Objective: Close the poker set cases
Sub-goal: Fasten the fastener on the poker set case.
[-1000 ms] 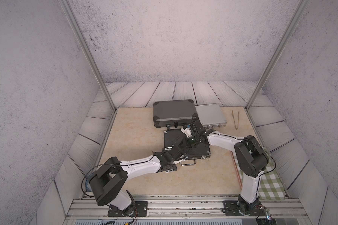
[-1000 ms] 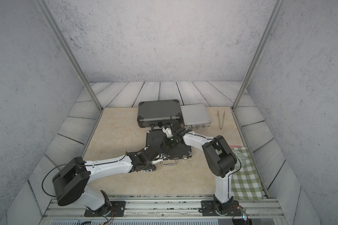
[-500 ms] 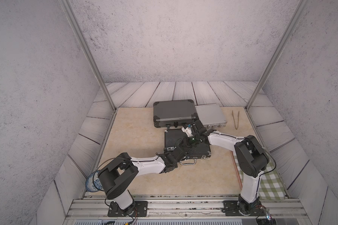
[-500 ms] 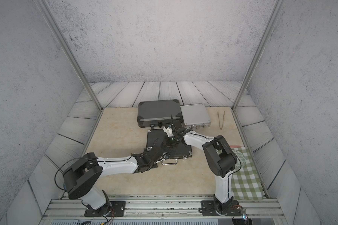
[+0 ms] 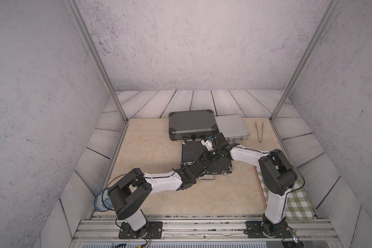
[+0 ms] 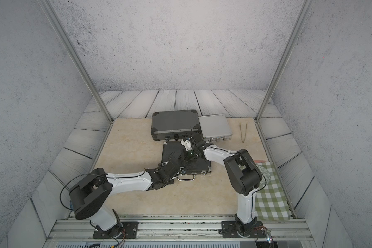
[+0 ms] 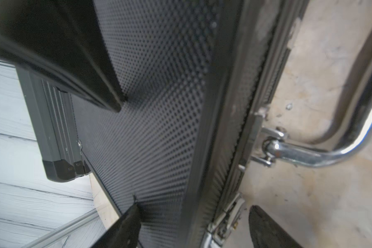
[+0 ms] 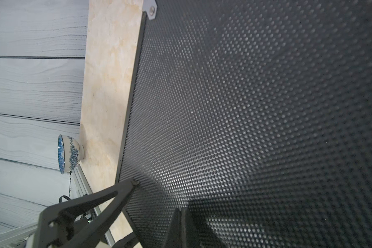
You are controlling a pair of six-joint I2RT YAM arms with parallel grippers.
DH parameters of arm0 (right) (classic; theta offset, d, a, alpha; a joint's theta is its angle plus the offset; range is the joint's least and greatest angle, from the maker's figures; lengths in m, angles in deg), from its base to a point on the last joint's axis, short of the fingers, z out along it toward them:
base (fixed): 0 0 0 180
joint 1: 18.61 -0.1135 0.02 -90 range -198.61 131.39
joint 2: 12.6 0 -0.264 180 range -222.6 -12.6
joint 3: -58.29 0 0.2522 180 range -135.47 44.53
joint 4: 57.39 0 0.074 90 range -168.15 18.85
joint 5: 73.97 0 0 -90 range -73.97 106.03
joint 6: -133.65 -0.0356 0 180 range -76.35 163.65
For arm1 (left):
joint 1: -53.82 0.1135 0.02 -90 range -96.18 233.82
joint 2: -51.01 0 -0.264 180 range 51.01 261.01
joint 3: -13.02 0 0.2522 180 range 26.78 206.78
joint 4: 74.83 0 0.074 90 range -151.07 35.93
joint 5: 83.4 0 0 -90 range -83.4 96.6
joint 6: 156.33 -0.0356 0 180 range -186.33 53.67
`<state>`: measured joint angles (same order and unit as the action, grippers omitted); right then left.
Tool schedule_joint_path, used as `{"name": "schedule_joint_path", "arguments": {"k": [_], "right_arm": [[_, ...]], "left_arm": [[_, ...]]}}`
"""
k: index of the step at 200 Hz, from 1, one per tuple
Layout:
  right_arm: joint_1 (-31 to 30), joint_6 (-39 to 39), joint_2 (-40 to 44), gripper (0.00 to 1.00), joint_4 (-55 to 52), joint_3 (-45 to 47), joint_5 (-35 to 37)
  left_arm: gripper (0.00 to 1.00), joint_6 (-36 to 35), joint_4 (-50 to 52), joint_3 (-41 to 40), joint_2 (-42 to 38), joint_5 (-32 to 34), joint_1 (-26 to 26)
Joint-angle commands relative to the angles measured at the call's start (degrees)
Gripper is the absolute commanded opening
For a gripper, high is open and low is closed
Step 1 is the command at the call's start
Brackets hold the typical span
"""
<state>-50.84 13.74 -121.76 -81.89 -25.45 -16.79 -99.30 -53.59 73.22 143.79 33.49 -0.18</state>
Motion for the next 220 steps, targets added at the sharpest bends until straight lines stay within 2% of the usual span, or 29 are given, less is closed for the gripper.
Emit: {"name": "schedule_joint_path", "arguments": {"k": [1, 34, 87, 173, 201, 220], "right_arm": [[0.4, 1.0, -3.2, 0.04, -9.5, 3.1, 5.8], [0.4, 1.2, -3.5, 0.04, -10.0, 2.4, 5.7], [-0.2, 1.2, -3.7, 0.04, -9.9, 2.6, 5.3], [-0.8, 1.3, -3.9, 0.04, -9.6, 3.8, 4.9], [-0.7, 1.7, -4.1, 0.04, -10.1, 3.5, 5.2], [-0.7, 1.9, -4.5, 0.04, -10.5, 2.9, 5.4]], "left_arm": [[0.83, -0.1, 3.8, 1.3, -2.3, -3.0, 0.6], [0.85, -1.5, 8.2, 4.0, -2.7, -3.9, 1.0], [0.86, -1.6, 5.1, 4.7, 2.5, -0.3, 1.1], [0.73, 1.9, -0.3, 5.1, 9.1, 2.6, 2.6], [0.66, 3.4, 3.1, 5.6, 7.2, 3.2, 2.5], [0.68, 3.8, 6.4, 6.5, 3.7, 2.0, 2.5]]}}
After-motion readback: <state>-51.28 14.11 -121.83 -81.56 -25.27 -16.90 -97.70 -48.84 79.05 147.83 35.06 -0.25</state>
